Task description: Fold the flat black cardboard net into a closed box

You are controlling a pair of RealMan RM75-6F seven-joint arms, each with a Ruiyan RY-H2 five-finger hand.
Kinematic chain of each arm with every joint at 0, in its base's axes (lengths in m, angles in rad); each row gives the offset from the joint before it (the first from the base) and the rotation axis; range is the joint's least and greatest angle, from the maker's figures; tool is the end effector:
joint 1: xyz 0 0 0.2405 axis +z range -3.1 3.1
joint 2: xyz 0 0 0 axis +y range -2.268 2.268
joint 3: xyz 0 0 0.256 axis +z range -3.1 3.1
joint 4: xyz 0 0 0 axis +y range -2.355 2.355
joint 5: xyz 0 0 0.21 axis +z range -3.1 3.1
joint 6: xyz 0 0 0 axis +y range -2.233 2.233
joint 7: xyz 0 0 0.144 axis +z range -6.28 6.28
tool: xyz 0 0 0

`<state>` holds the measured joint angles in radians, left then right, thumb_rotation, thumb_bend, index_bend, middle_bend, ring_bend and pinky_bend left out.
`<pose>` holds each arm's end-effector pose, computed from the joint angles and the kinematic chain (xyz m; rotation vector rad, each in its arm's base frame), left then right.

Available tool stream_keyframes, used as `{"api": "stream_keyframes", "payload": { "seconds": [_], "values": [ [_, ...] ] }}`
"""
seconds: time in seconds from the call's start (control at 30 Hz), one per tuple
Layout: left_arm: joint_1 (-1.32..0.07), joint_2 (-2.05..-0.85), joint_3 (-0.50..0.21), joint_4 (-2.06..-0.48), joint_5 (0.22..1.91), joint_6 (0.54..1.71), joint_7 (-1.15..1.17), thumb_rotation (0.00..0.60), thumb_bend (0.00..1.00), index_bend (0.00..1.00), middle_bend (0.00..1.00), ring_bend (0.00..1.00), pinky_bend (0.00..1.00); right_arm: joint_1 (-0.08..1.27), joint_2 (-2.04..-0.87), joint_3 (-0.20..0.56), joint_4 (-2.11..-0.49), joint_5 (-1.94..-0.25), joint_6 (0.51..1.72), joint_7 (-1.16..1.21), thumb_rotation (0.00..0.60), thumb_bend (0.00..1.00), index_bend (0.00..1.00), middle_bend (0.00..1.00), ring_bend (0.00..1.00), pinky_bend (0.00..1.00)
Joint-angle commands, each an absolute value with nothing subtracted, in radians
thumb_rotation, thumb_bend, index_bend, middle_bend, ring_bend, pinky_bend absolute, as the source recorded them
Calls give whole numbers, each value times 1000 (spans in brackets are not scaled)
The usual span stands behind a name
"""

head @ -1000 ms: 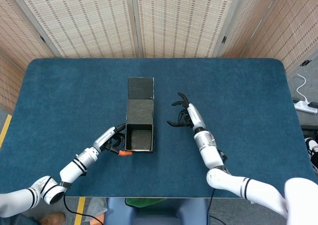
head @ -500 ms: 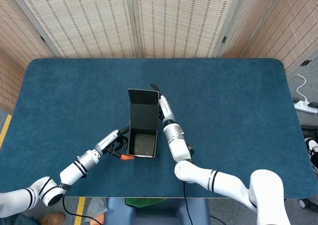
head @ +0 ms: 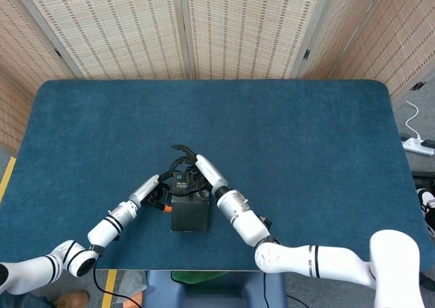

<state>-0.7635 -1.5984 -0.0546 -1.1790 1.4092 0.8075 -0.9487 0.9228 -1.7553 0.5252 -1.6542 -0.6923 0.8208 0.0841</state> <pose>-0.1945 0.3492 -0.0438 -1.5899 -1.9517 -1.2397 0.0136 -0.3392 -0.0504 1.4763 -2.0668 1.4751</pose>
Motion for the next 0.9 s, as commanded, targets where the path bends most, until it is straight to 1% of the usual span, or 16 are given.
{"api": "stream_keyframes", "payload": {
  "seconds": [0.03,0.13,0.2,0.23,0.33,0.47,0.5,0.57,0.73,0.9],
  "values": [
    [-758,-1612,-63,-1168,1388,792,-919,600,207,502,512,679,884,922,-1741,465,-1666,-745,860,14,600,0,123,358,676,1000],
    [-754,-1624,-72,-1161,1367,783,-884,600,207,495,510,679,882,937,-1748,420,-1652,-773,891,-54,600,0,123,357,676,1000],
    [-750,-1628,-78,-1163,1352,774,-859,600,207,469,489,679,882,946,-1759,393,-1637,-798,921,-100,600,0,125,356,676,1000],
    [-750,-1627,-79,-1165,1346,770,-846,600,207,436,462,679,882,948,-1765,381,-1632,-810,934,-118,600,0,127,355,676,1000],
    [-751,-1616,-84,-1180,1326,745,-805,600,206,267,338,680,882,952,-1785,349,-1614,-845,971,-166,600,0,129,351,676,1000],
    [-751,-1599,-91,-1209,1297,724,-729,600,203,44,197,684,883,952,-1808,324,-1595,-875,1006,-208,600,0,129,337,679,1000],
    [-749,-1598,-92,-1213,1292,727,-705,600,202,23,179,684,883,952,-1812,320,-1590,-879,1010,-216,600,0,130,335,680,1000],
    [-744,-1595,-91,-1221,1282,738,-641,600,196,0,129,683,877,952,-1819,312,-1580,-889,1019,-233,600,0,132,333,680,1000],
    [-738,-1570,-85,-1251,1260,751,-493,600,179,0,25,654,868,952,-1838,296,-1555,-911,1033,-269,600,0,136,320,680,1000],
    [-727,-1526,-85,-1292,1226,784,-325,600,177,0,0,627,867,953,-1865,273,-1520,-953,1058,-318,600,0,140,317,684,1000]
  ]
}}
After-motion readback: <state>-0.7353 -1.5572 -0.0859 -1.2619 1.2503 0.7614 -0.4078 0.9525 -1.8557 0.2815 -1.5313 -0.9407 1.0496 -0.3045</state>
